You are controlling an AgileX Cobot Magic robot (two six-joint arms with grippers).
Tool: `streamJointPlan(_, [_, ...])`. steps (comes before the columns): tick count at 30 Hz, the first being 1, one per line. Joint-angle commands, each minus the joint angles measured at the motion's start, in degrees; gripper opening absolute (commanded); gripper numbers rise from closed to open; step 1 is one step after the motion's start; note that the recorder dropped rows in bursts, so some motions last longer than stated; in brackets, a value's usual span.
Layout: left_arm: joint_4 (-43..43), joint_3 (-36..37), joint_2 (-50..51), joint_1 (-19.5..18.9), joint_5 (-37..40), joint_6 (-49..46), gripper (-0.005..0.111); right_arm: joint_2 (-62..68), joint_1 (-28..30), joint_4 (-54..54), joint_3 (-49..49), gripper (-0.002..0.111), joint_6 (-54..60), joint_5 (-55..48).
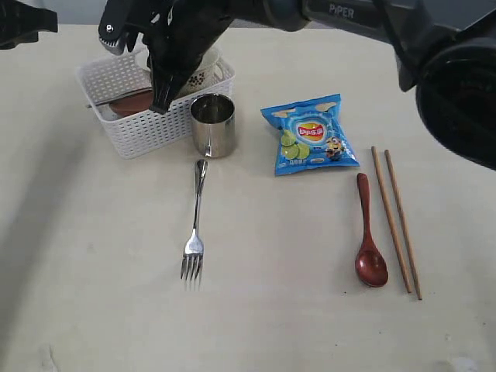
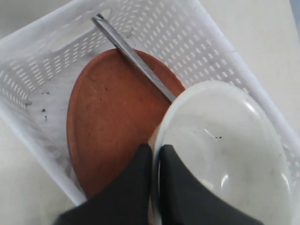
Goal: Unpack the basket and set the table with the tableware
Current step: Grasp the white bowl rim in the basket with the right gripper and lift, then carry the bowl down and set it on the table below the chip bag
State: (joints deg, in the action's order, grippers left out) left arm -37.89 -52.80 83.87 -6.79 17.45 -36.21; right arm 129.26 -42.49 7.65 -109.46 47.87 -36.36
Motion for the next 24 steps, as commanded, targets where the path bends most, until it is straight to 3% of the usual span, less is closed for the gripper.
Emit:
streamJointPlan(1, [-0.29, 0.45, -0.63, -0.2, -0.55, 0.25, 0.0, -4.51, 0.11, -1.09, -0.47, 0.0, 0.3, 0.35])
streamJointPlan(5, [-0.29, 0.45, -0.63, -0.2, -0.55, 0.25, 0.0, -8.99, -0.99, -1.0, -0.47, 0.0, 0.08, -0.92])
streamJointPlan(9, [-0.29, 0.45, -0.63, -0.2, -0.55, 0.25, 0.0, -14.42, -2.05, -2.34, -0.47, 0.0, -1.42, -9.21])
streamJointPlan(16, [-2.76, 0.45, -0.63, -0.2, -0.45, 0.14, 0.0, -21.33, -6.87, -19.78, -0.37, 0.0, -23.75, -26.91])
streamJointPlan(20, [-2.76, 0.45, -0.63, -0.2, -0.19, 0.12, 0.0, -24.28, -10.96, -22.39, 0.34, 0.0, -30.42, -33.61])
streamJointPlan(24, [-2.76, 0.45, -0.63, -0.2, 0.22, 0.12, 0.0, -29.6, -17.57, -29.47, 11.85, 0.0, -41.11, -33.61])
